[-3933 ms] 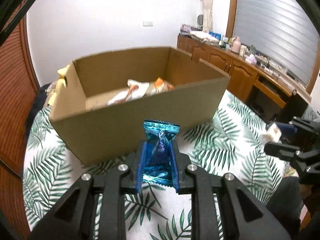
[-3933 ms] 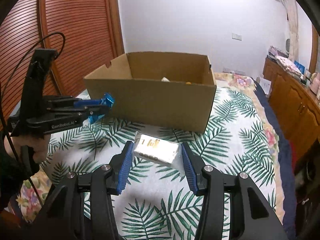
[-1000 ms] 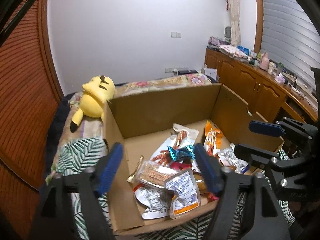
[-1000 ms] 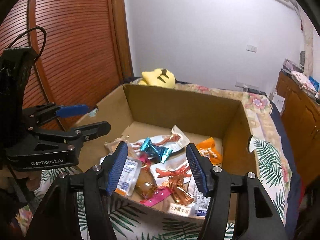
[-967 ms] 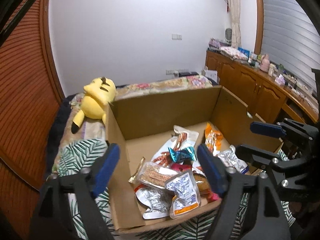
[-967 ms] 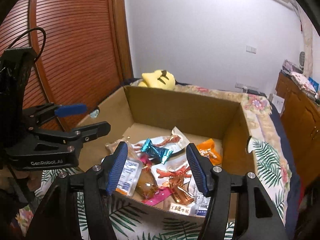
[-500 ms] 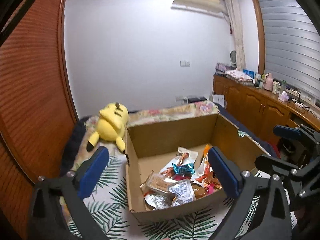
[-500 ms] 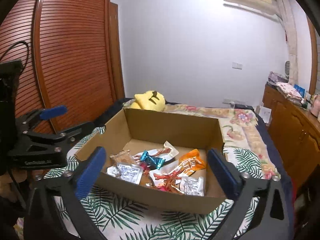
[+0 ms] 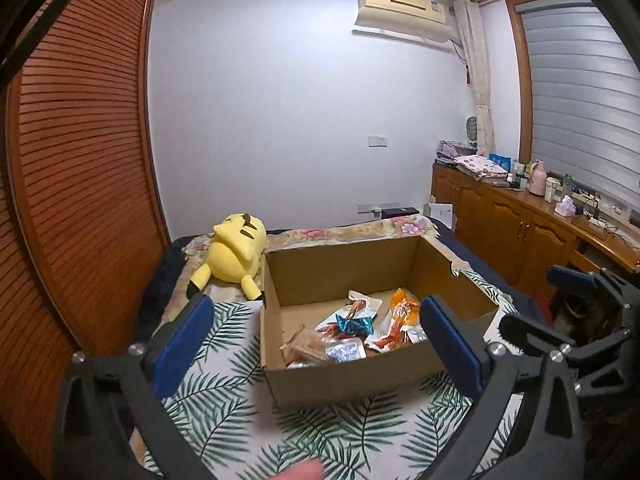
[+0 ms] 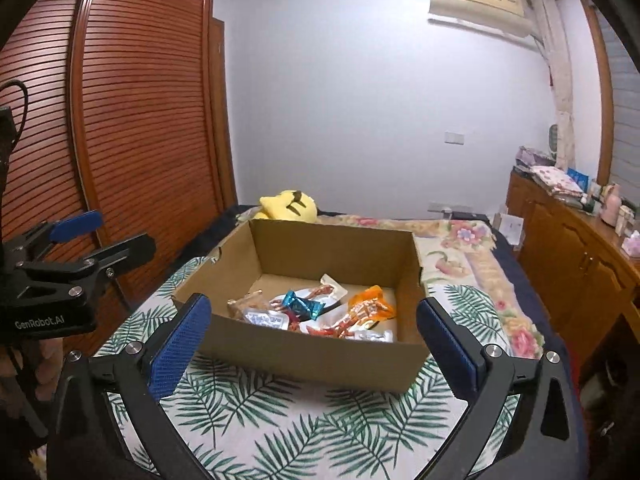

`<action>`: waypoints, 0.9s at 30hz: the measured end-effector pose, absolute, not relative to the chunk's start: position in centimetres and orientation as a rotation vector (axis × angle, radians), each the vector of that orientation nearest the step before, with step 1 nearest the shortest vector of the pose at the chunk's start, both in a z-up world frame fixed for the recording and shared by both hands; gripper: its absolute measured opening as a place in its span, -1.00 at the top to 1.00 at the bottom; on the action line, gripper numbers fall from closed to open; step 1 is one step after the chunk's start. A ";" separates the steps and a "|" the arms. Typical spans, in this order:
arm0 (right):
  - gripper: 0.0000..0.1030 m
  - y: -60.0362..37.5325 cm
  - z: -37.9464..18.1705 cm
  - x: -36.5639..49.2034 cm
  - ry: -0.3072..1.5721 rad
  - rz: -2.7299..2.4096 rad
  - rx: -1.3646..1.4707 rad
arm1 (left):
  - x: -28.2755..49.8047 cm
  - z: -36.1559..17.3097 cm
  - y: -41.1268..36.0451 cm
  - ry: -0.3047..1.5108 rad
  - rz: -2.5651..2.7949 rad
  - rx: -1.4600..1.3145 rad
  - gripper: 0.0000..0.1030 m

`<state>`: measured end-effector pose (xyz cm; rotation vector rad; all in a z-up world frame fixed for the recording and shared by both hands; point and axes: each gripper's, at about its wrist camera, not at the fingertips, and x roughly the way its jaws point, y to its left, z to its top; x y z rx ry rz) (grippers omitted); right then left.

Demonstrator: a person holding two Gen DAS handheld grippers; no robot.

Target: Organize snacks

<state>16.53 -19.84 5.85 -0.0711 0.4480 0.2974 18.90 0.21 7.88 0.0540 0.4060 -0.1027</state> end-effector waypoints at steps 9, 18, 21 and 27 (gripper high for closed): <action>-1.00 -20.7 6.2 11.7 0.430 0.271 -0.047 | 13.5 7.3 0.2 0.433 -0.087 0.057 -1.00; -1.00 -21.3 6.7 7.4 0.410 0.262 -0.036 | 9.5 7.1 0.2 0.441 -0.077 0.063 -1.00; -1.00 -21.6 7.0 6.3 0.398 0.260 -0.037 | 8.2 7.3 0.2 0.435 -0.071 0.057 -1.00; -1.00 -22.7 7.6 3.5 0.368 0.264 -0.017 | 5.5 7.6 0.7 0.422 -0.060 0.034 -1.00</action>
